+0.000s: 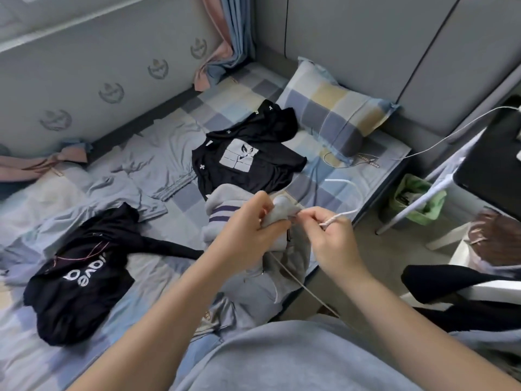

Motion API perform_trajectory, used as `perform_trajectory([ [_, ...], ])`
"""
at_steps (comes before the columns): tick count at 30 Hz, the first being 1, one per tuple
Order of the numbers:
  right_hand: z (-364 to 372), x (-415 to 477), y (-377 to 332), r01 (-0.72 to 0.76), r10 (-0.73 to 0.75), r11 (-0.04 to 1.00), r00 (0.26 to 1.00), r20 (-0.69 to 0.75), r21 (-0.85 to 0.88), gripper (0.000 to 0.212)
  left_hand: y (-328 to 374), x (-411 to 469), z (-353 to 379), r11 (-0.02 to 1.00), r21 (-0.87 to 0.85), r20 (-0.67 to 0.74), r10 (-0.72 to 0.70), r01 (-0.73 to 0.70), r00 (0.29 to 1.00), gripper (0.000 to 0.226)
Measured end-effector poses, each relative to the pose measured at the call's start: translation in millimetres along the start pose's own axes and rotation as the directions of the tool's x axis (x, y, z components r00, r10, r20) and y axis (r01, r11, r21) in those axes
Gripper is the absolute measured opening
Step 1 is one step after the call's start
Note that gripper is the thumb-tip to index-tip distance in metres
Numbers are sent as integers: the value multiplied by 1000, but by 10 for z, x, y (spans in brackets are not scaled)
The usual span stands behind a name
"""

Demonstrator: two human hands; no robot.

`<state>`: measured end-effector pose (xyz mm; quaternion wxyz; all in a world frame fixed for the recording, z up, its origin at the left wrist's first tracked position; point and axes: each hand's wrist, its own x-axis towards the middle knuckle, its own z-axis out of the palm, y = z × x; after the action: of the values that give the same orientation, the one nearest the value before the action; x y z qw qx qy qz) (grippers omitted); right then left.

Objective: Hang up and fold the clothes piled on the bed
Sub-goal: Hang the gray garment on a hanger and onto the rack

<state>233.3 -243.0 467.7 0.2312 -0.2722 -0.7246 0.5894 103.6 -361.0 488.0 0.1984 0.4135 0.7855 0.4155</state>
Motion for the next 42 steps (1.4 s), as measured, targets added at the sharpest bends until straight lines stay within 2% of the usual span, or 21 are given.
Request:
perform_trajectory([
  [4,-143,-74,44,108,-110,993,992,-55,-45,19,-143,0,-83,986,-121,-64,-122,114,990,26],
  [6,-176,-107,95,142,-145,989,987,-75,-39,18,-146,16,-101,975,-181,-92,-150,132,984,19],
  [8,-140,-114,125,144,-144,990,987,-72,-6,18,-121,58,-101,979,-162,-123,-143,123,982,14],
  [12,106,-62,174,23,-28,994,999,39,105,20,56,124,-71,994,-110,-126,-25,11,992,9],
  [16,214,93,165,-67,32,978,984,177,196,27,103,80,-26,994,-102,-3,41,-41,999,10],
  [17,210,124,141,-71,32,982,976,215,177,31,83,72,-28,994,-103,6,23,-23,1000,9],
  [19,174,148,106,-77,44,991,960,277,109,26,33,76,-72,994,-104,-13,-21,19,1000,7],
  [24,-191,223,-78,-33,92,988,910,403,-151,25,-114,171,-325,992,-47,-179,-124,118,976,9],
  [26,-334,299,-152,-45,156,964,895,417,-263,24,-158,203,-443,991,-25,-202,-133,131,970,9],
  [29,-438,388,-295,-14,176,936,885,432,-351,23,-194,251,-601,989,13,-241,-138,145,961,8],
  [33,-496,404,-454,43,86,959,898,431,-281,22,-214,324,-730,985,39,-289,-153,171,945,12],
  [37,-398,455,-460,104,-21,976,920,392,-192,21,-100,348,-697,992,18,-220,-118,126,968,26],
  [42,125,415,-222,229,-166,944,952,258,-237,19,84,346,-612,992,-98,-190,-91,74,978,36],
])
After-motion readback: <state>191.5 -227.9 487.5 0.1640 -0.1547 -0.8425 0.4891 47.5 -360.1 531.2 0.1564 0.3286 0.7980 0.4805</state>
